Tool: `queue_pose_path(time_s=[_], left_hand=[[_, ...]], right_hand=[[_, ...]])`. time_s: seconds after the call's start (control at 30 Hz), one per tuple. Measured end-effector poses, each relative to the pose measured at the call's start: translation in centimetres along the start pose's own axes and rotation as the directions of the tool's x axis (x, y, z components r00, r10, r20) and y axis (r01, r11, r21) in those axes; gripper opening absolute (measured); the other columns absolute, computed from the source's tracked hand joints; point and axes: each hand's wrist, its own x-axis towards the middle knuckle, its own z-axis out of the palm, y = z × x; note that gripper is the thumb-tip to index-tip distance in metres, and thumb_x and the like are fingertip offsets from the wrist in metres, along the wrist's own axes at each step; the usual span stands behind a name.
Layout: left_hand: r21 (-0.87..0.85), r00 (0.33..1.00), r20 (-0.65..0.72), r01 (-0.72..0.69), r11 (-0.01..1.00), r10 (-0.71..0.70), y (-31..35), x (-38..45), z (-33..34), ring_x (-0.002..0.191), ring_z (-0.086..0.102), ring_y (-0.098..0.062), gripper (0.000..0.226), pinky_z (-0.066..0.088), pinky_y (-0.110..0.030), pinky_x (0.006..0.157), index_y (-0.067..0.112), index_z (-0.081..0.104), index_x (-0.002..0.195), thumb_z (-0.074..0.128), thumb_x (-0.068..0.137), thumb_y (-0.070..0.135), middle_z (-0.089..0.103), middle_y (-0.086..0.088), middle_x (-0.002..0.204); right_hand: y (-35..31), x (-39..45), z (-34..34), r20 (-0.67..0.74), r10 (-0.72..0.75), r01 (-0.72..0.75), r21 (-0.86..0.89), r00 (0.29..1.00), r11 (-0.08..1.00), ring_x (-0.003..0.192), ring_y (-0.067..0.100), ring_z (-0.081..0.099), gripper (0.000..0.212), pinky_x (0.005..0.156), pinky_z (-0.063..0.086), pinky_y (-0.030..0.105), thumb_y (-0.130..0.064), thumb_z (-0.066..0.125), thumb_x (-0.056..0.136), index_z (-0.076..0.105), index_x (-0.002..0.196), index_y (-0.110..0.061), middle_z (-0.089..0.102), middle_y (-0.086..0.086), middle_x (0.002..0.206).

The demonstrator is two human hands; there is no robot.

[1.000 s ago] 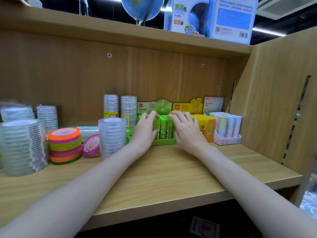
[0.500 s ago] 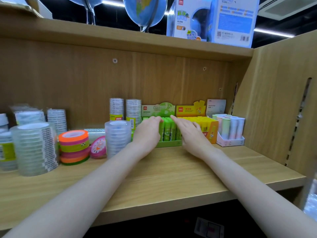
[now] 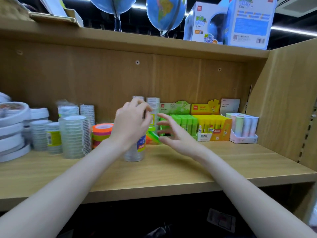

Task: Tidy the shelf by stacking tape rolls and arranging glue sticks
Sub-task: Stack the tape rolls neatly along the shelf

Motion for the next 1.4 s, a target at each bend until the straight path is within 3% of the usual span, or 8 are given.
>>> queue_pose_path(time_s=[0.23, 0.5, 0.67, 0.8, 1.0, 1.1, 1.27, 1.4], left_hand=[[-0.472, 0.952, 0.293, 0.224, 0.852, -0.088, -3.0, -3.4, -1.9, 0.106, 0.052, -0.012, 0.042, 0.039, -0.02, 0.091, 0.021, 0.053, 0.111, 0.069, 0.078, 0.04, 0.052, -0.003, 0.114], [-0.366, 0.957, 0.24, 0.245, 0.897, -0.164, -4.2, -5.3, -3.8, 0.102, 0.049, -0.008, 0.054, 0.031, -0.002, 0.078, 0.034, 0.047, 0.108, 0.067, 0.062, 0.056, 0.054, 0.0, 0.112], [-0.268, 0.921, 0.31, 0.322, 0.908, -0.235, -4.6, -5.7, -6.1, 0.099, 0.053, -0.014, 0.053, 0.036, -0.022, 0.076, 0.028, 0.045, 0.116, 0.071, 0.073, 0.047, 0.055, 0.002, 0.112], [-0.127, 0.892, 0.399, 0.283, 0.951, -0.212, -4.9, -5.2, -7.6, 0.088, 0.047, -0.013, 0.048, 0.035, -0.026, 0.071, 0.026, 0.044, 0.122, 0.066, 0.082, 0.038, 0.054, 0.004, 0.107], [-0.185, 0.968, 0.133, 0.237, 0.954, -0.215, -5.4, -7.0, -5.3, 0.111, 0.048, -0.021, 0.047, 0.03, -0.02, 0.086, 0.014, 0.044, 0.125, 0.065, 0.083, 0.019, 0.049, -0.007, 0.122], [-0.192, 0.98, 0.066, 0.197, 0.962, -0.187, -5.5, -7.5, -4.8, 0.111, 0.047, -0.019, 0.045, 0.025, -0.013, 0.086, 0.013, 0.046, 0.125, 0.065, 0.084, 0.016, 0.048, -0.008, 0.123], [-0.182, 0.985, 0.075, 0.165, 0.969, -0.154, -6.2, -7.1, -4.5, 0.101, 0.045, -0.011, 0.057, 0.027, -0.013, 0.085, 0.018, 0.051, 0.117, 0.047, 0.072, 0.054, 0.044, 0.0, 0.112], [-0.126, 0.993, 0.042, 0.116, 0.985, -0.111, -6.6, -6.8, -4.0, 0.112, 0.045, -0.02, 0.056, 0.027, -0.019, 0.093, 0.014, 0.054, 0.111, 0.044, 0.071, 0.052, 0.045, -0.007, 0.118]], right_hand=[[1.2, 3.3, 2.2, -0.002, -0.067, 0.06, -0.429, 0.998, 0.901, 0.13, 0.019, 0.036, 0.068, 0.11, 0.028, 0.03, -0.01, 0.064, 0.083, 0.031, 0.142, -0.021, 0.035, 0.009, 0.139], [2.9, 5.5, 4.0, 0.004, 0.062, -0.044, -0.653, 0.998, 0.756, 0.112, 0.037, 0.049, 0.062, 0.093, 0.043, 0.042, -0.011, 0.061, 0.081, 0.034, 0.136, -0.019, 0.04, 0.01, 0.129], [1.6, 3.9, 2.7, -0.004, 0.006, -0.007, -0.64, 1.0, 0.769, 0.1, 0.027, 0.054, 0.052, 0.08, 0.045, 0.033, -0.016, 0.063, 0.08, 0.044, 0.128, -0.026, 0.043, 0.007, 0.121], [0.9, 0.8, 2.2, 0.115, 0.02, 0.067, -0.698, 0.993, 0.713, 0.113, 0.023, 0.045, 0.048, 0.096, 0.04, 0.036, -0.03, 0.061, 0.085, 0.045, 0.13, -0.032, 0.043, 0.004, 0.126], [0.1, -2.0, 1.1, 0.077, -0.018, 0.037, -0.246, 0.997, 0.969, 0.104, 0.014, 0.051, 0.039, 0.084, 0.043, 0.021, -0.028, 0.072, 0.079, 0.057, 0.114, -0.03, 0.054, 0.001, 0.118], [-0.3, -1.3, 1.1, 0.071, -0.039, 0.05, -0.156, 0.997, 0.986, 0.098, 0.015, 0.058, 0.023, 0.089, 0.049, 0.031, -0.018, 0.073, 0.078, 0.065, 0.098, -0.023, 0.059, 0.006, 0.113], [-0.8, 2.1, 1.5, -0.062, -0.019, -0.002, -0.318, 0.998, 0.948, 0.118, 0.017, 0.044, 0.037, 0.105, 0.035, 0.037, -0.031, 0.07, 0.08, 0.059, 0.115, -0.022, 0.048, 0.005, 0.126], [0.3, 5.3, 2.8, -0.018, 0.095, -0.09, -0.534, 0.995, 0.841, 0.12, 0.028, 0.045, 0.042, 0.099, 0.031, 0.027, -0.015, 0.058, 0.088, 0.05, 0.129, -0.018, 0.047, 0.012, 0.131]])
